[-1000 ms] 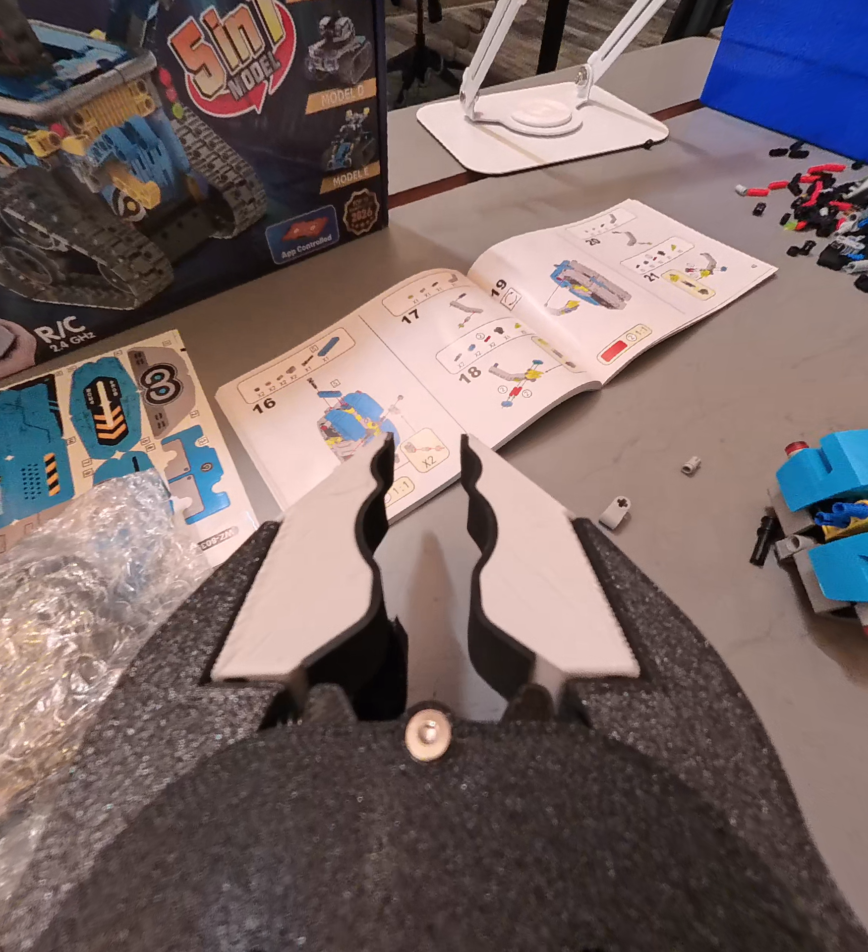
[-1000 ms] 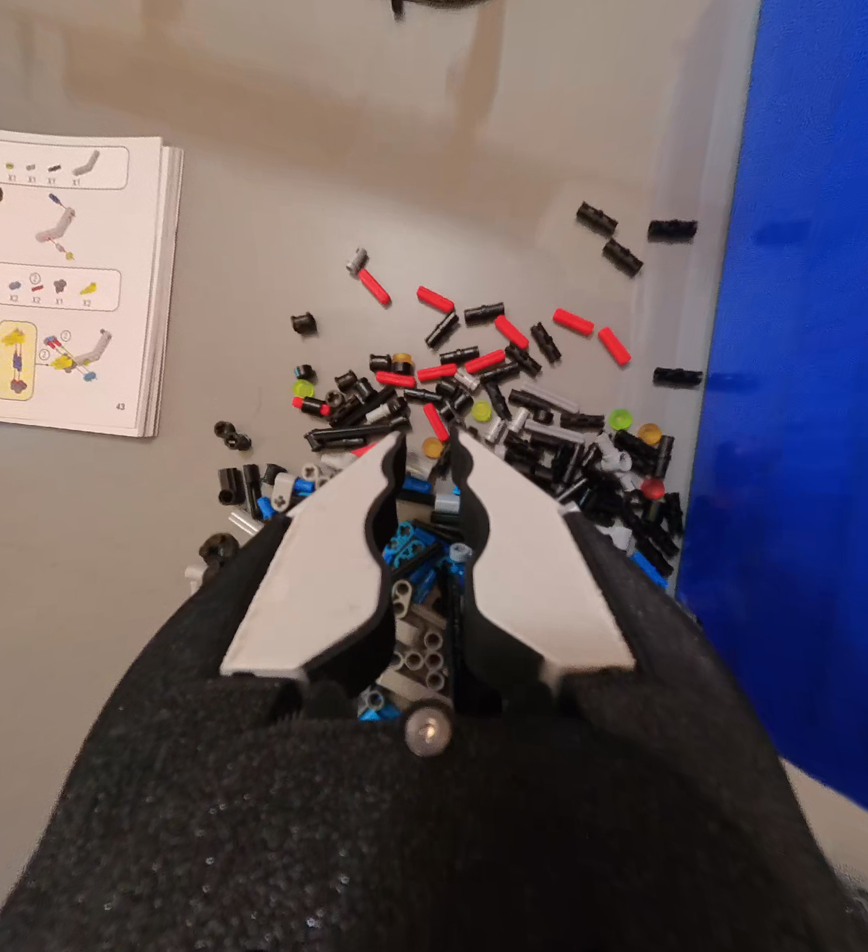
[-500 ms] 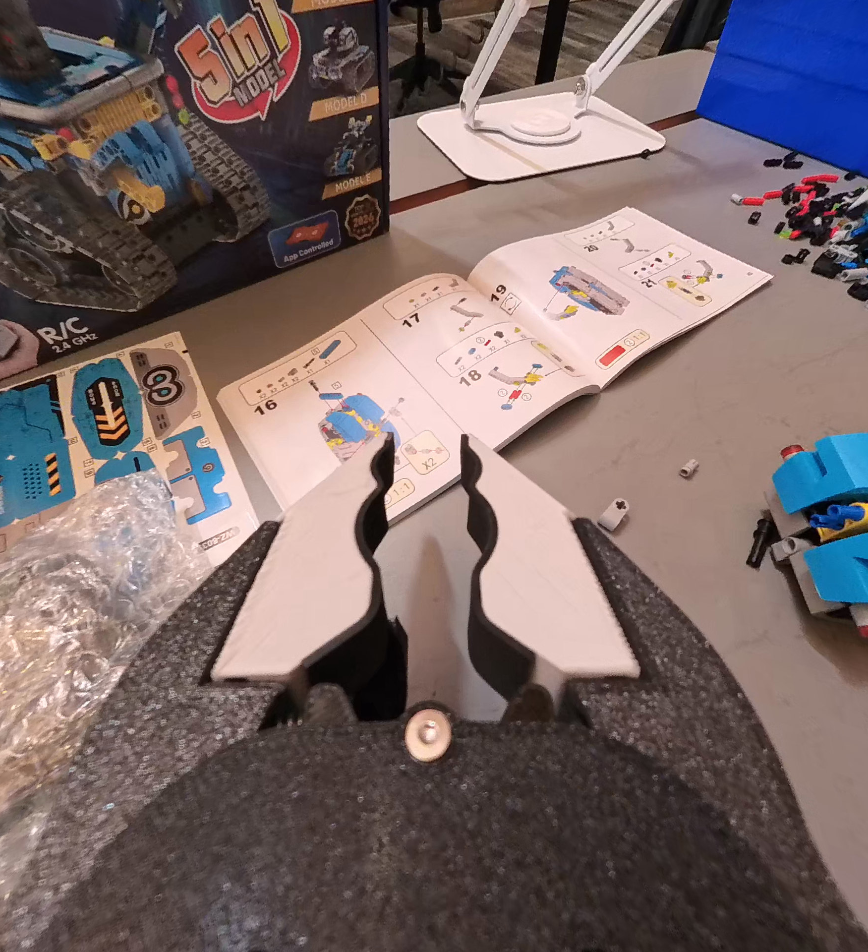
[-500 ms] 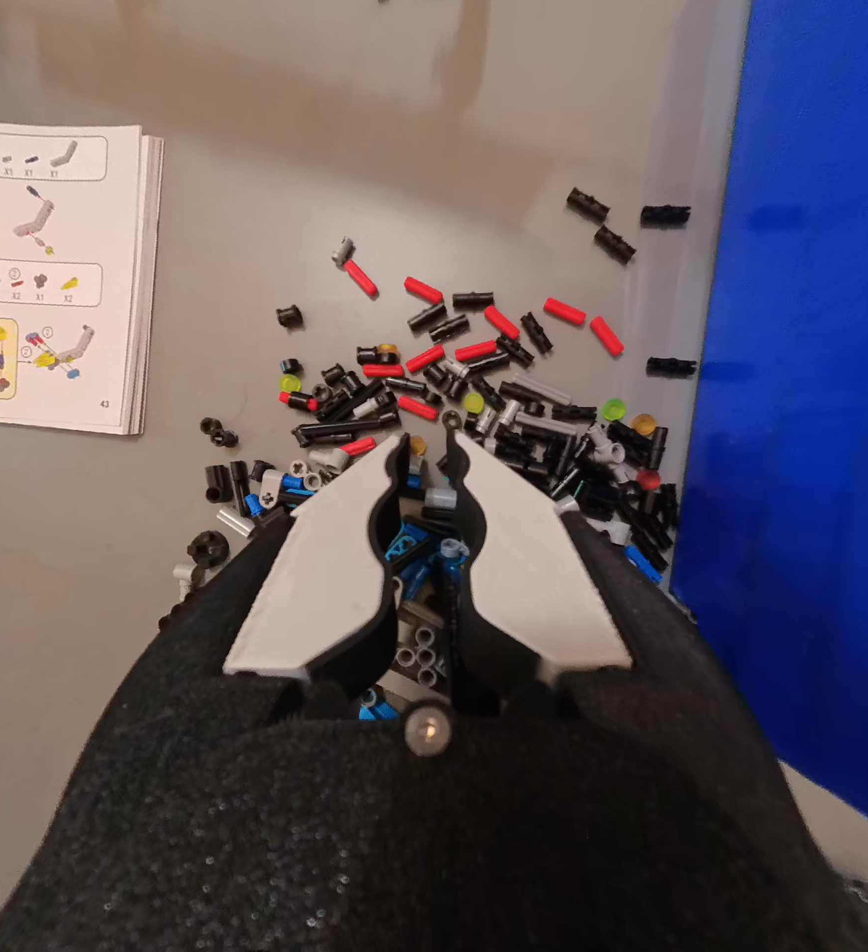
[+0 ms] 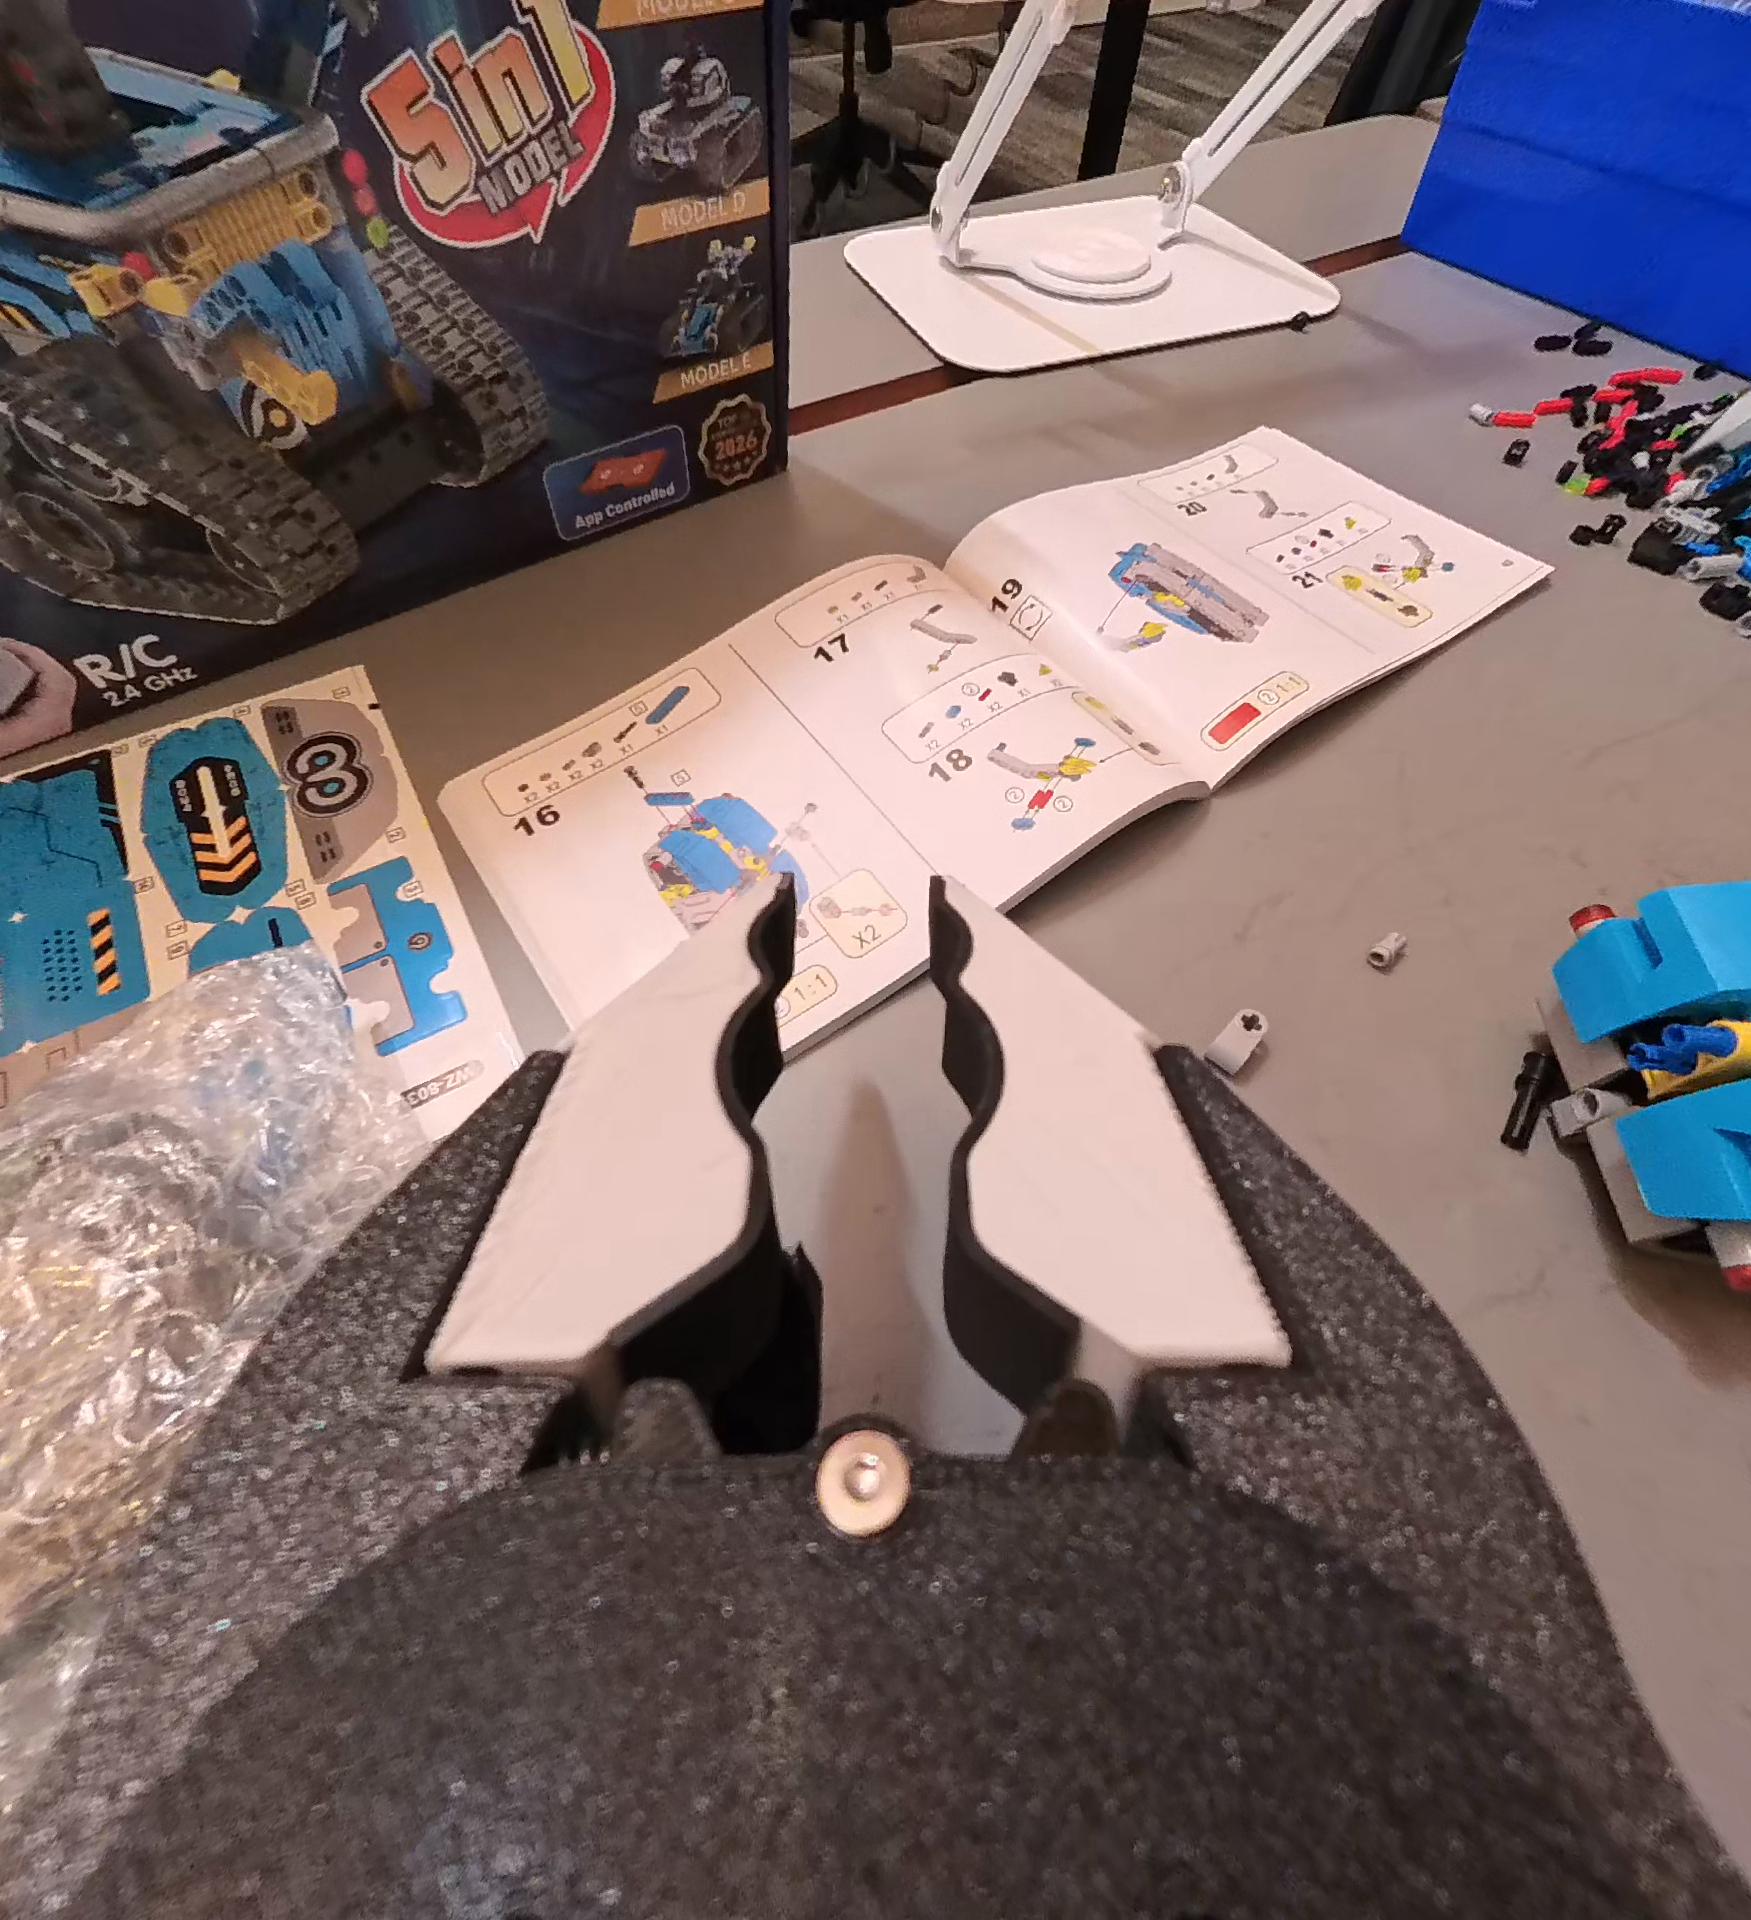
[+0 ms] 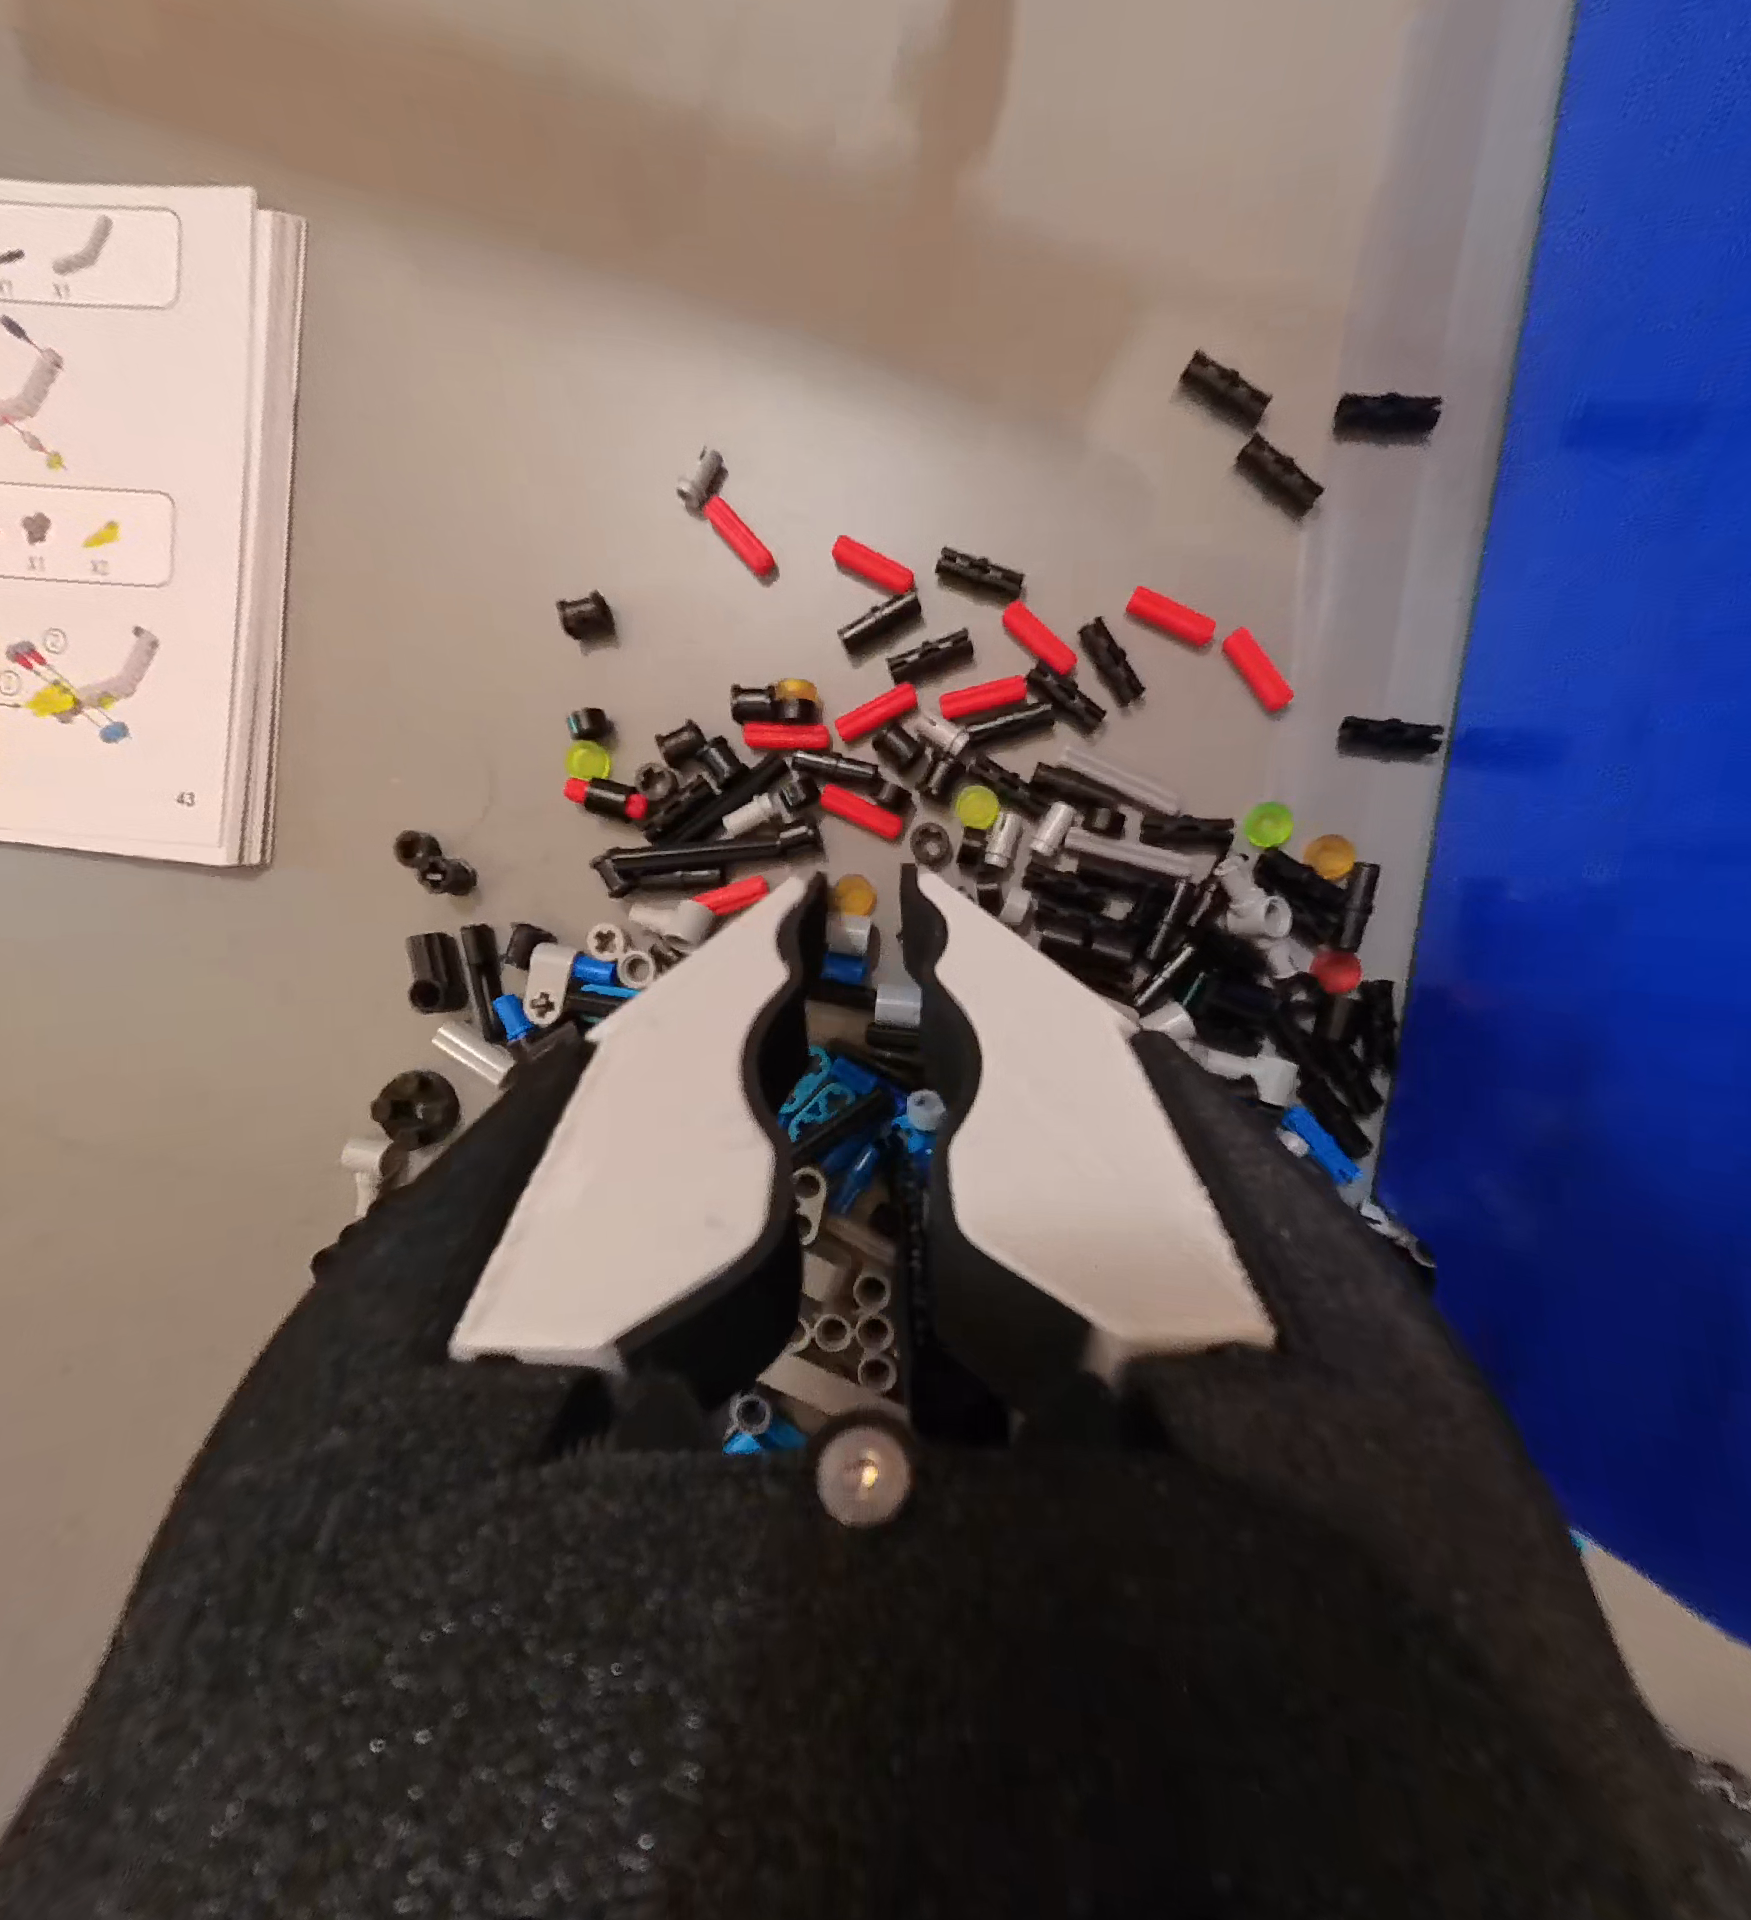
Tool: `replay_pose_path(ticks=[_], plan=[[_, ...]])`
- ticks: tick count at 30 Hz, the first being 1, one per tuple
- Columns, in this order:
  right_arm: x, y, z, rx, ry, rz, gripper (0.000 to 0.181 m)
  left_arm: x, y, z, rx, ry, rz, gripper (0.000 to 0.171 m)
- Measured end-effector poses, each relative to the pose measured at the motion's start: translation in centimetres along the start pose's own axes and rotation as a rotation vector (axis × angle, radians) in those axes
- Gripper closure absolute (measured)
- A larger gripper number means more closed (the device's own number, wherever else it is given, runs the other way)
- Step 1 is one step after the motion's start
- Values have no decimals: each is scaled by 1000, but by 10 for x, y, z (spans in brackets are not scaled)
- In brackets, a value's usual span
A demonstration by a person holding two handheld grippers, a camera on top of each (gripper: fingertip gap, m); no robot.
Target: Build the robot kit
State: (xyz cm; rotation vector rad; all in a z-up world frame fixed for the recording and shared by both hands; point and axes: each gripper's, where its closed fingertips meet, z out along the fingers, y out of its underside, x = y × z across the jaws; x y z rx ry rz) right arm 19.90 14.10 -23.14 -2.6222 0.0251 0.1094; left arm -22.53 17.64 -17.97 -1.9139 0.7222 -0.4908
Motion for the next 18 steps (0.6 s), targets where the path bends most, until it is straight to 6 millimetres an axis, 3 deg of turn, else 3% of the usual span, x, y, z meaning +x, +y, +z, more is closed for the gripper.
replay_pose_path(ticks=[9,13,15,18], plan=[[3,-1,-1,6,34,-41,174,0,0,0,0,0,3,146],[-7,-20,-26,143,-107,40,174,0,0,0,3,0,-1,146],[-26,-31,-43,215,-209,21,174,0,0,0,1,-1,1,146],[-86,-37,-56,273,-388,-139,174,1,0,1,-5,-2,5,146]])
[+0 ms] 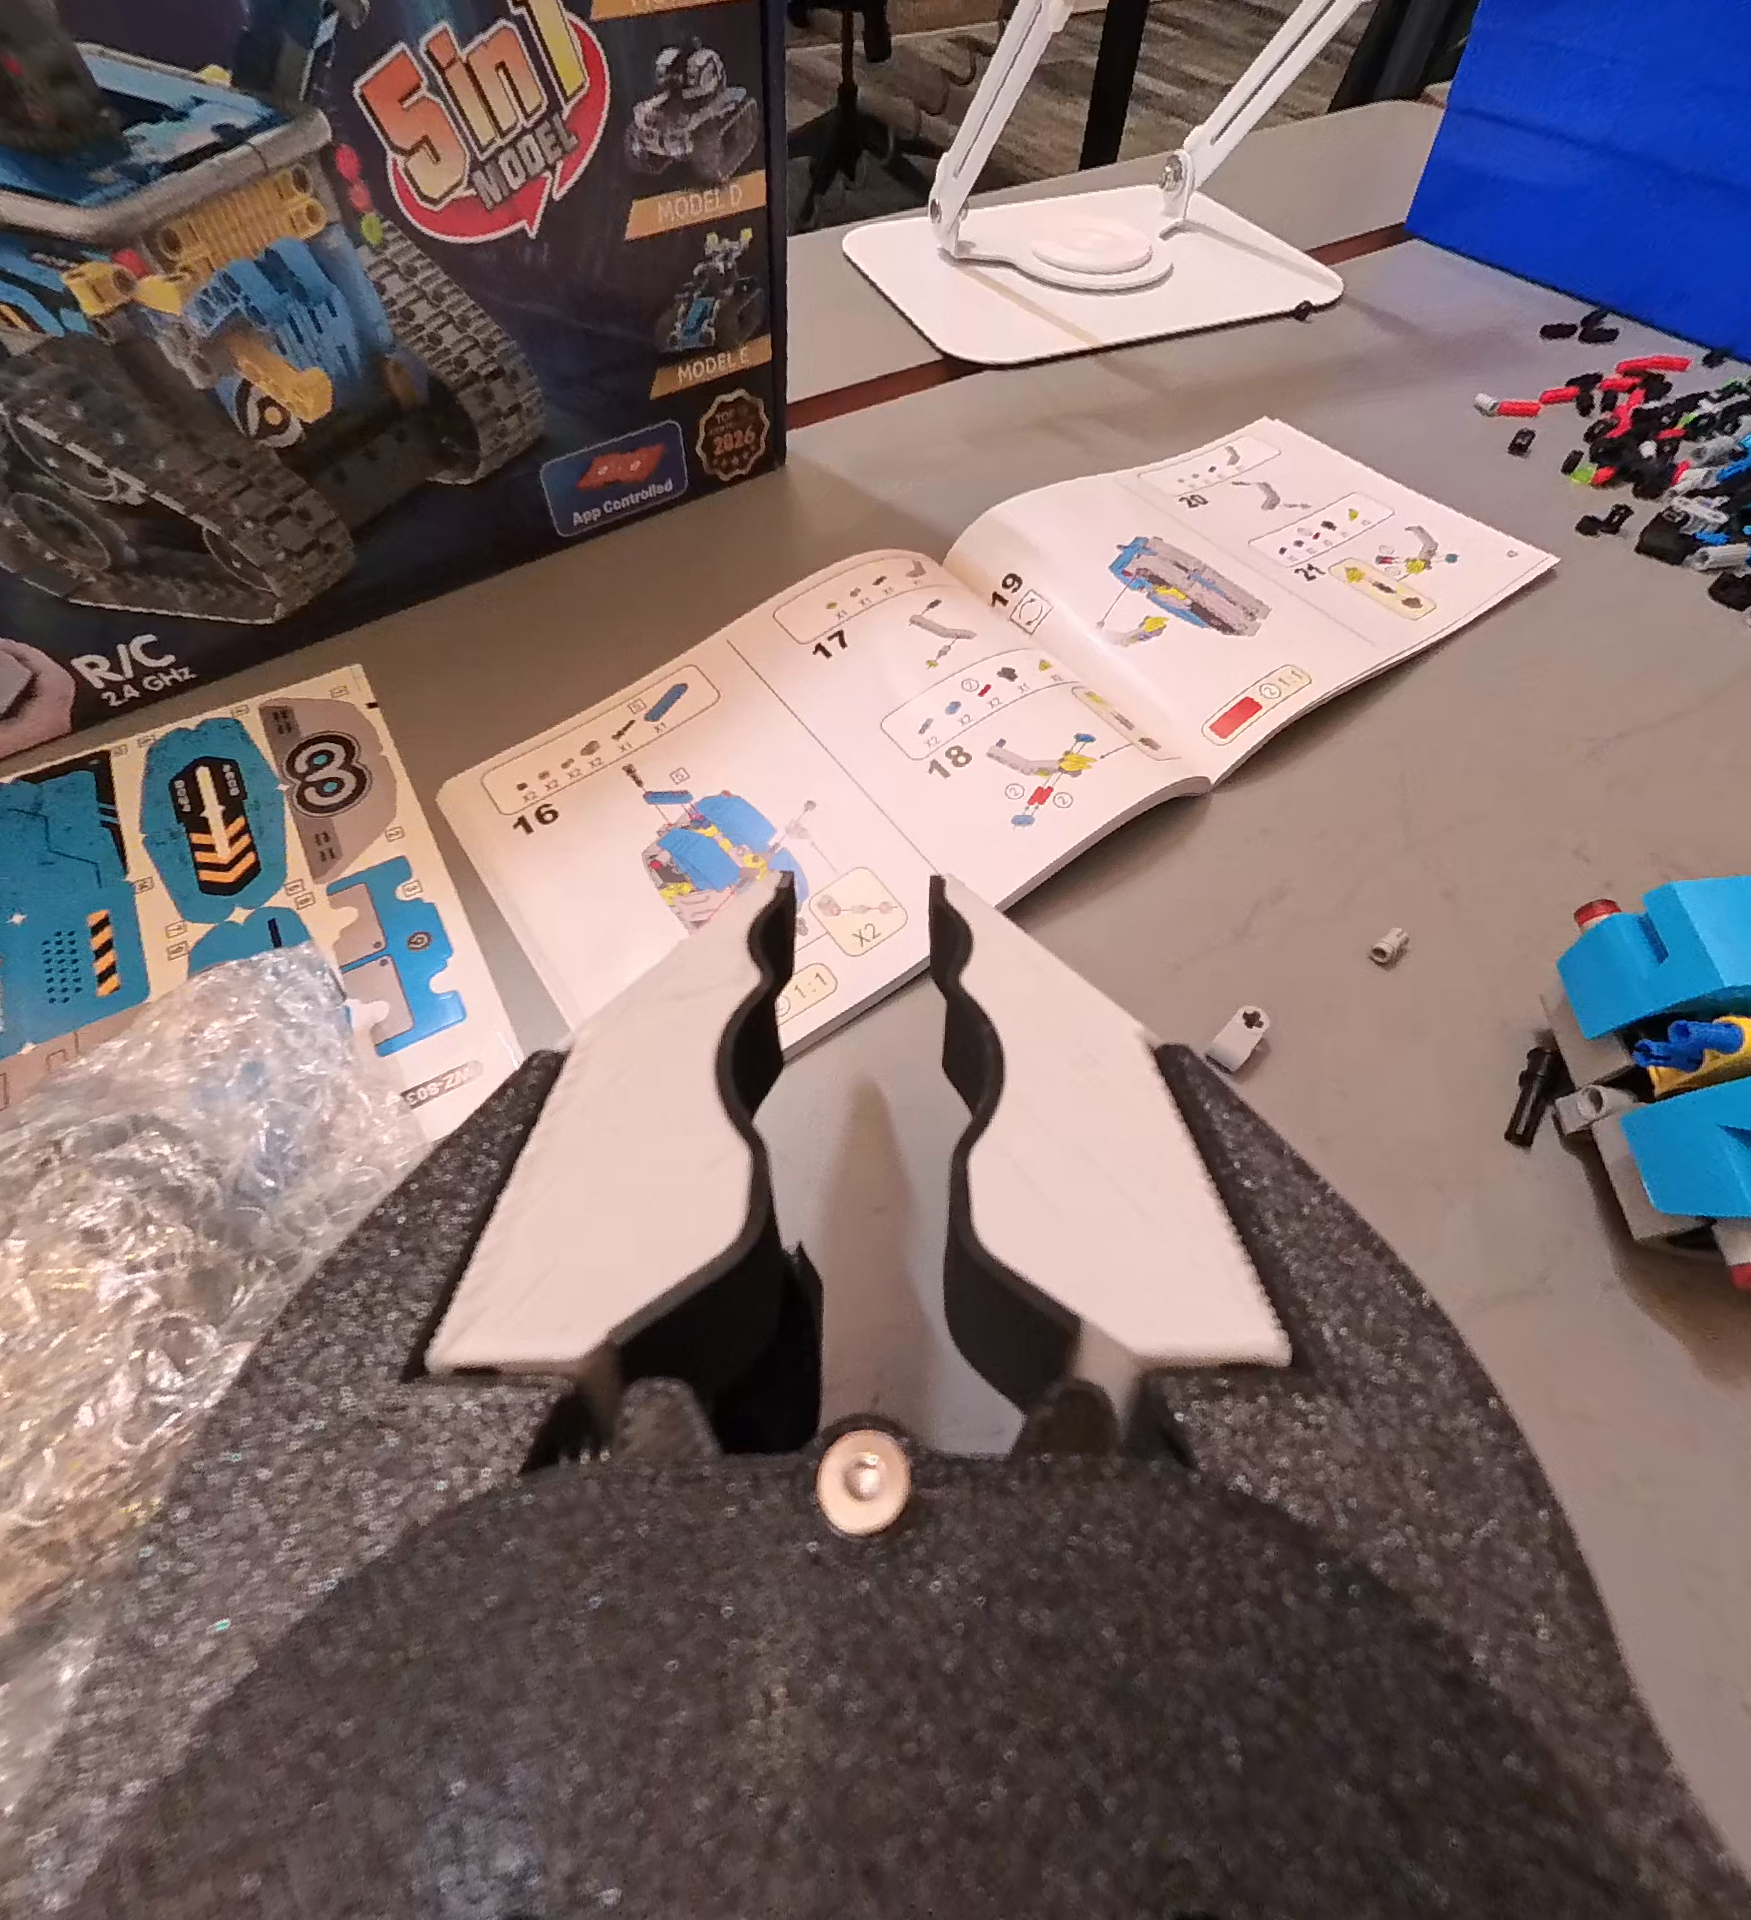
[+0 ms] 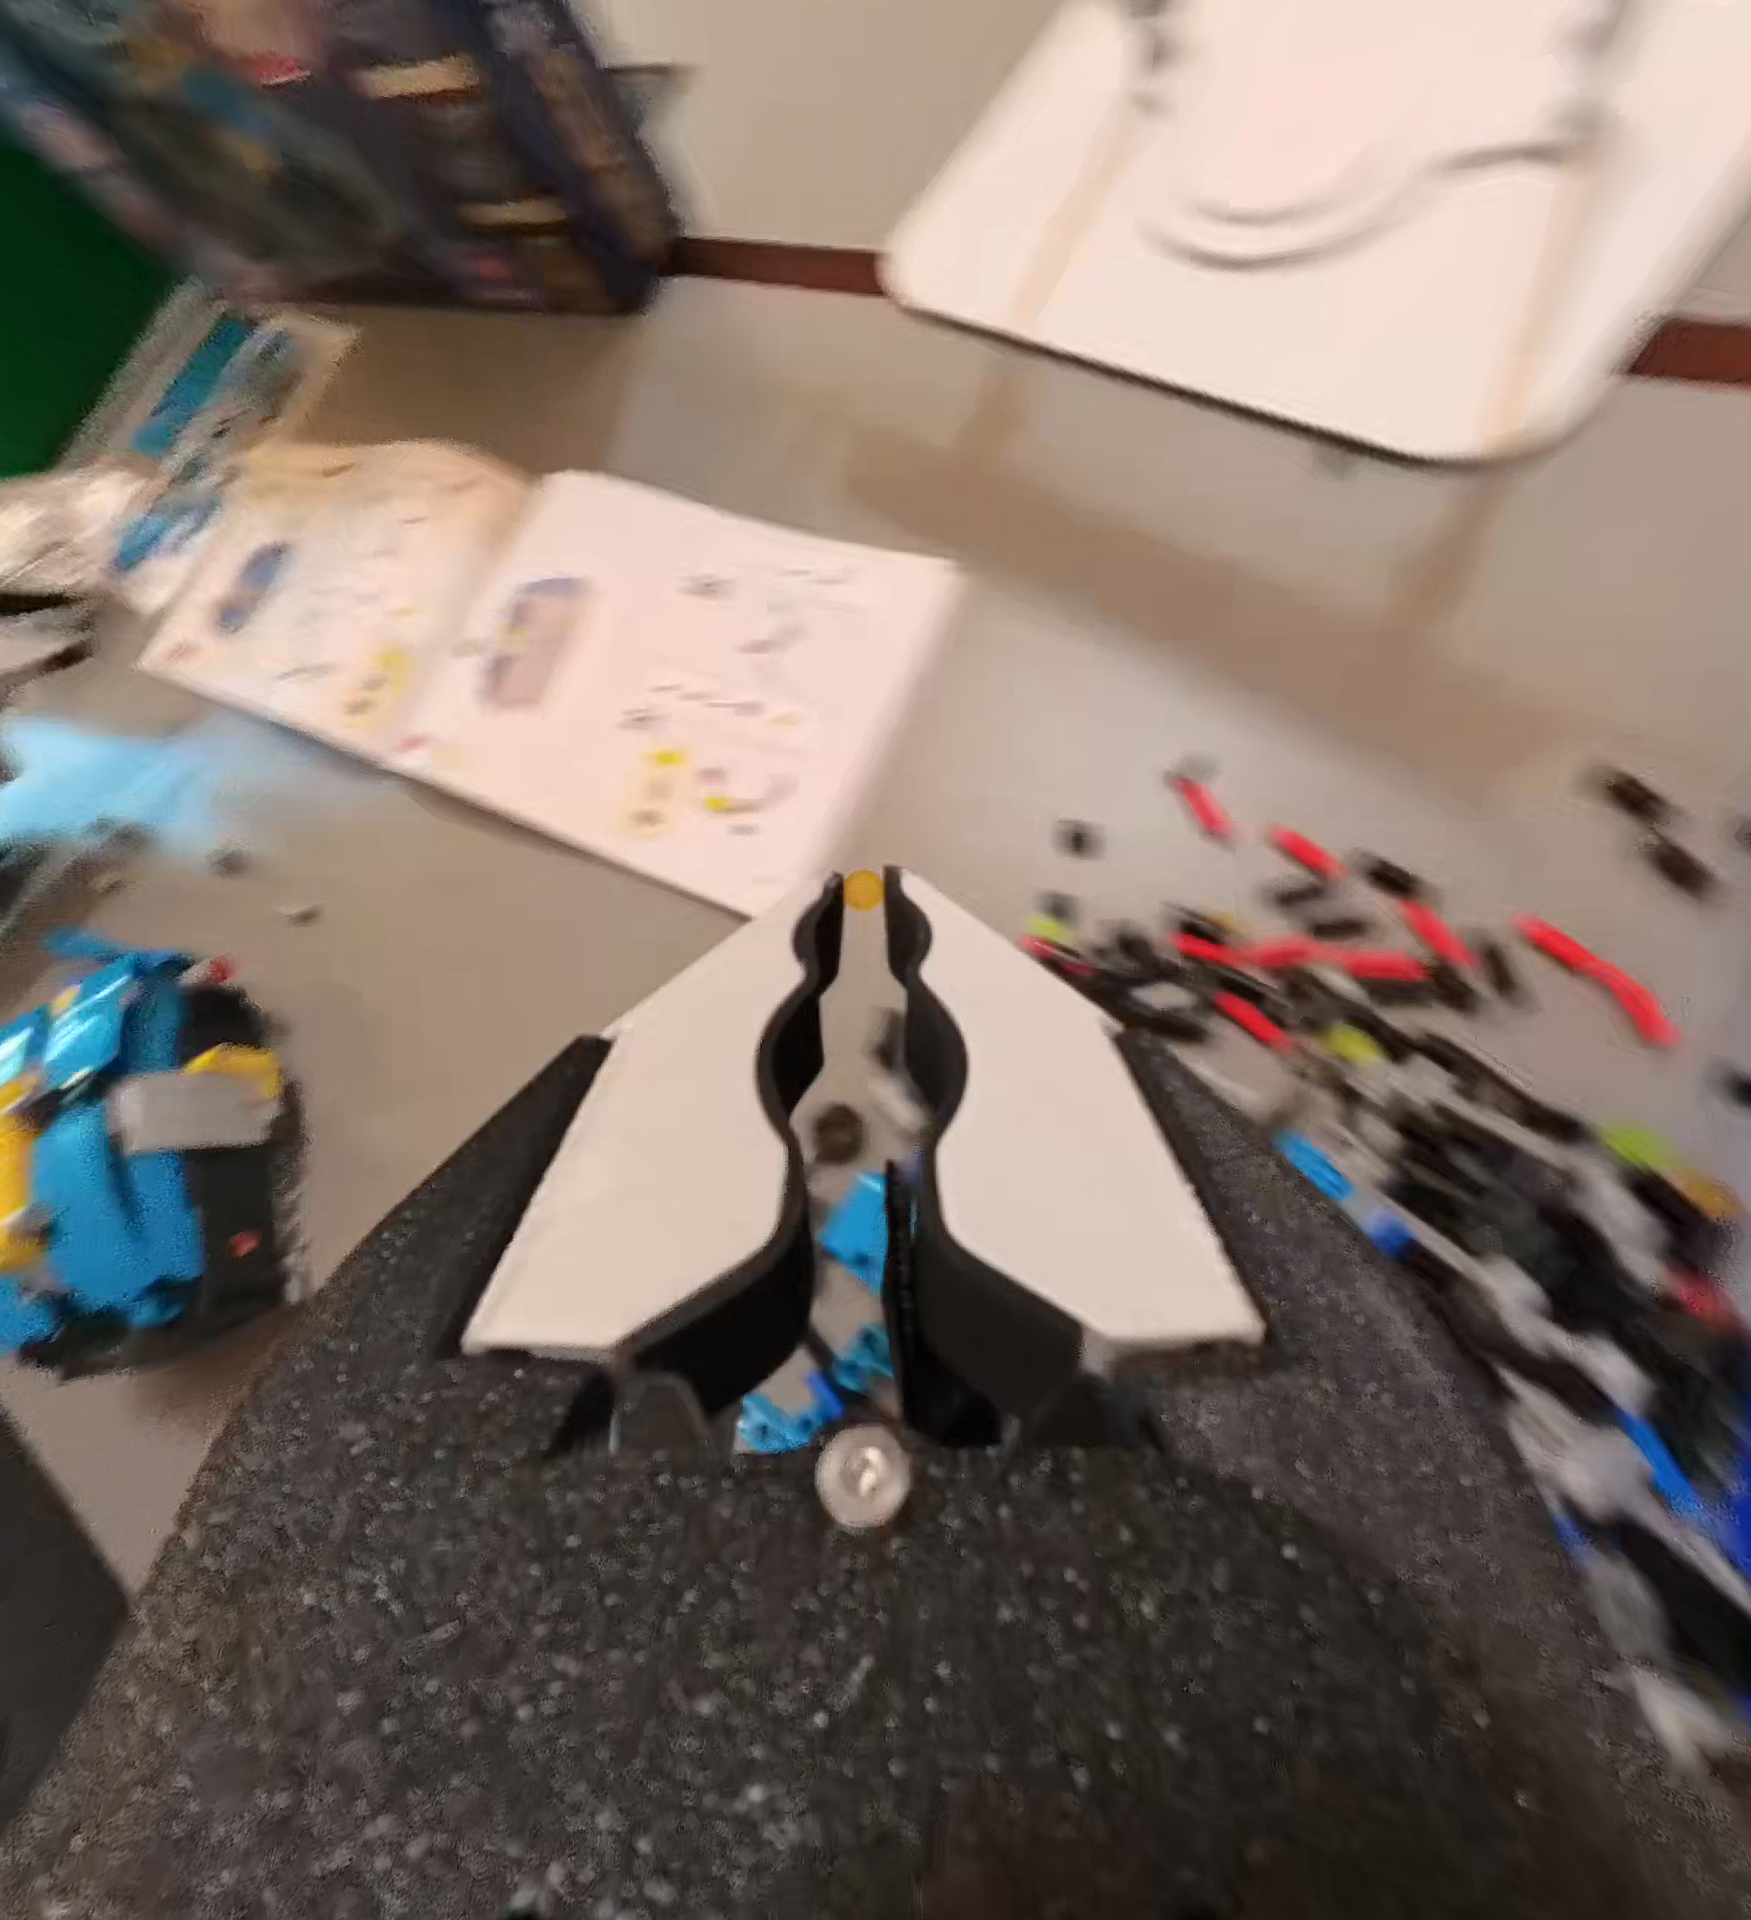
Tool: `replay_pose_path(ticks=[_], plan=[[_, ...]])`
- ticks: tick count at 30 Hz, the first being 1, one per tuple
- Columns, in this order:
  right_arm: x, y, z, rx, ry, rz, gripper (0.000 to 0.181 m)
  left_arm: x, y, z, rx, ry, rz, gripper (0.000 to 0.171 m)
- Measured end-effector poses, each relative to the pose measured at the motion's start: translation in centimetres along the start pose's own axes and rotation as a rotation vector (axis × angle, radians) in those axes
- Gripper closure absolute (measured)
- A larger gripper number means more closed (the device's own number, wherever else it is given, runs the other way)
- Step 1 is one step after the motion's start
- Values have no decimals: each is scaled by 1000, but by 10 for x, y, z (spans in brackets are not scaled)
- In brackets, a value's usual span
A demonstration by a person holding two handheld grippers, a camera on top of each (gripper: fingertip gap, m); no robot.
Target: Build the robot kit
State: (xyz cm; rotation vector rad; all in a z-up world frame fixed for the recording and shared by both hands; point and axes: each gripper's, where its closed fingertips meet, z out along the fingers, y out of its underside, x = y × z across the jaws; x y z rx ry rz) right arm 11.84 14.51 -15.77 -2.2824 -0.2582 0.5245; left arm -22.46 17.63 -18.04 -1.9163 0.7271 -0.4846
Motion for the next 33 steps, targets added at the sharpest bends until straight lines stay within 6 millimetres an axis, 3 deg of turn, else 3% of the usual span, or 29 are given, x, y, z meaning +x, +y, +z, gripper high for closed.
replay_pose_path(ticks=[2,4,5,7,10,13,16,19,21,23,25,27,33], plan=[[-60,4,21,-20,-178,-158,174,0,0,0,-2,-1,1,146],[-116,25,45,-112,-316,-324,174,0,0,0,-1,-1,-3,146],[-134,39,57,-174,-337,-411,174,-1,0,0,1,0,-6,147],[-156,57,77,-243,-319,-556,174,-1,-1,-1,9,1,-13,147],[-190,70,91,-265,-389,-631,174,-2,-1,-1,9,3,-19,146],[-201,81,103,-299,-392,-659,174,-1,0,0,4,2,-10,146],[-189,83,105,-312,-343,-673,167,0,0,0,1,2,-3,146],[-159,57,87,-234,-292,-585,165,0,-1,-1,8,3,-9,146],[-107,30,68,-168,-138,-483,166,-1,-1,-1,8,7,-16,146],[-33,5,43,-78,89,-315,165,-1,-1,-1,10,7,-18,146],[38,2,17,-36,294,-135,162,0,-1,-1,8,7,-13,146],[72,6,1,0,378,-40,163,1,0,0,-2,9,-5,146],[84,24,15,-77,335,102,162,1,0,-1,-1,10,-7,146]])
